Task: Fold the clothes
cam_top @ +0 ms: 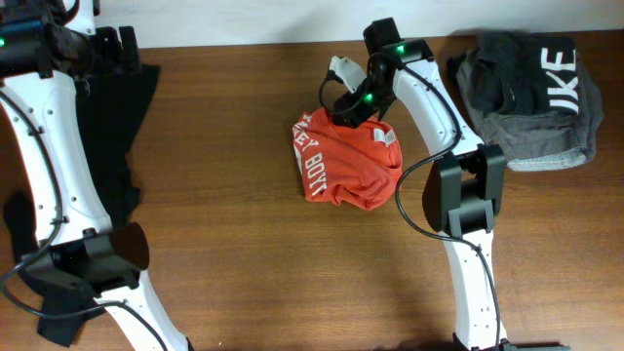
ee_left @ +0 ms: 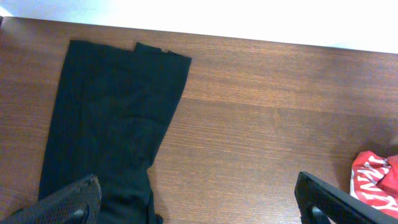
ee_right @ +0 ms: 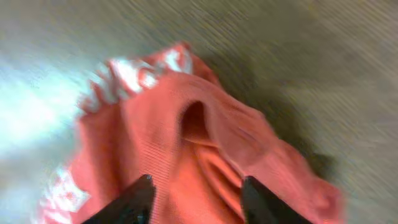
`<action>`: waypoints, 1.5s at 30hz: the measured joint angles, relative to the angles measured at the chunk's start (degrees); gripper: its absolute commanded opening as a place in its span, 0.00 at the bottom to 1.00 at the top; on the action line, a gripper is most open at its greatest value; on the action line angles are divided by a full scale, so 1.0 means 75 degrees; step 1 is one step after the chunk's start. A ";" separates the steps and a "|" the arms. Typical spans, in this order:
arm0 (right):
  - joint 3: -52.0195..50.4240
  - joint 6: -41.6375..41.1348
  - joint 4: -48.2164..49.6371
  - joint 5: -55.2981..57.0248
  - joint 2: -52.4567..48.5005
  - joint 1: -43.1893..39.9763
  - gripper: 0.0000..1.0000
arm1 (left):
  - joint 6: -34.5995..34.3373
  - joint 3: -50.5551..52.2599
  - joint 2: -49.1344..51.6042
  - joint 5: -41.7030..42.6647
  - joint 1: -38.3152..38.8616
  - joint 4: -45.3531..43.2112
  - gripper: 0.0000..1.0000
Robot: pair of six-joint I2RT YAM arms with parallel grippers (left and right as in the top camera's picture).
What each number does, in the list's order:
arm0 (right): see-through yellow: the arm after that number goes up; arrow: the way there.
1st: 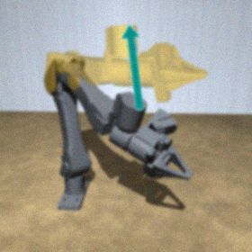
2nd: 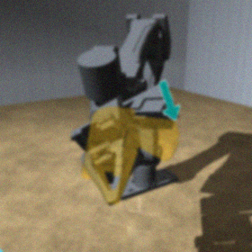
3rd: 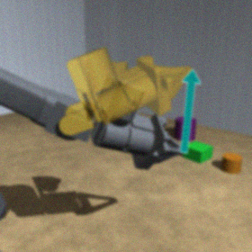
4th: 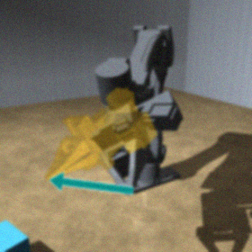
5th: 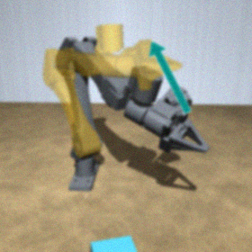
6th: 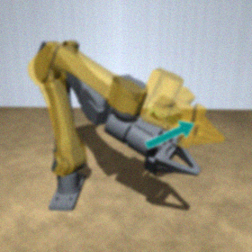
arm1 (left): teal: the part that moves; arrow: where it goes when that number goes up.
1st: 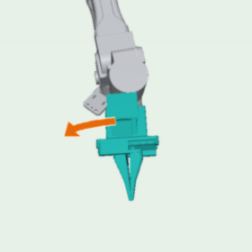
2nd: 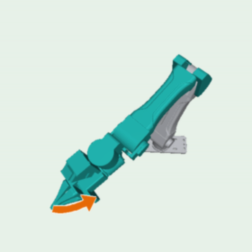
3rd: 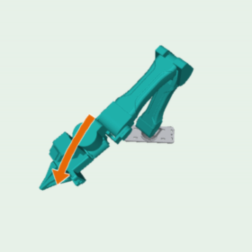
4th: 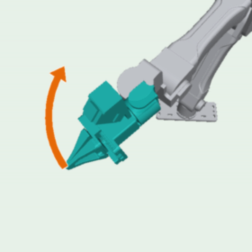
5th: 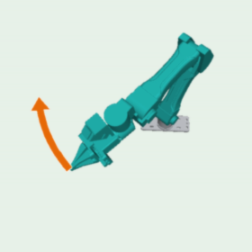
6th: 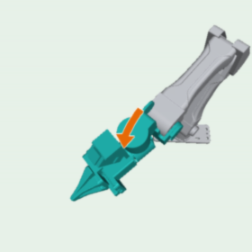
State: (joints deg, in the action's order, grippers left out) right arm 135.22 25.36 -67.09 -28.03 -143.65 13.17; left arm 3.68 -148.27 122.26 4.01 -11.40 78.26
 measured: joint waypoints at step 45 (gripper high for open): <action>0.0000 -0.1731 -0.1577 -0.1005 -0.0385 -0.0093 0.38 | 0.0000 0.0044 0.0431 0.0000 0.0000 0.0233 0.99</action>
State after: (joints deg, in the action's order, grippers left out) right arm 135.22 12.38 -78.91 -35.57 -146.54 12.47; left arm 3.68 -147.94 125.49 4.01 -11.40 80.01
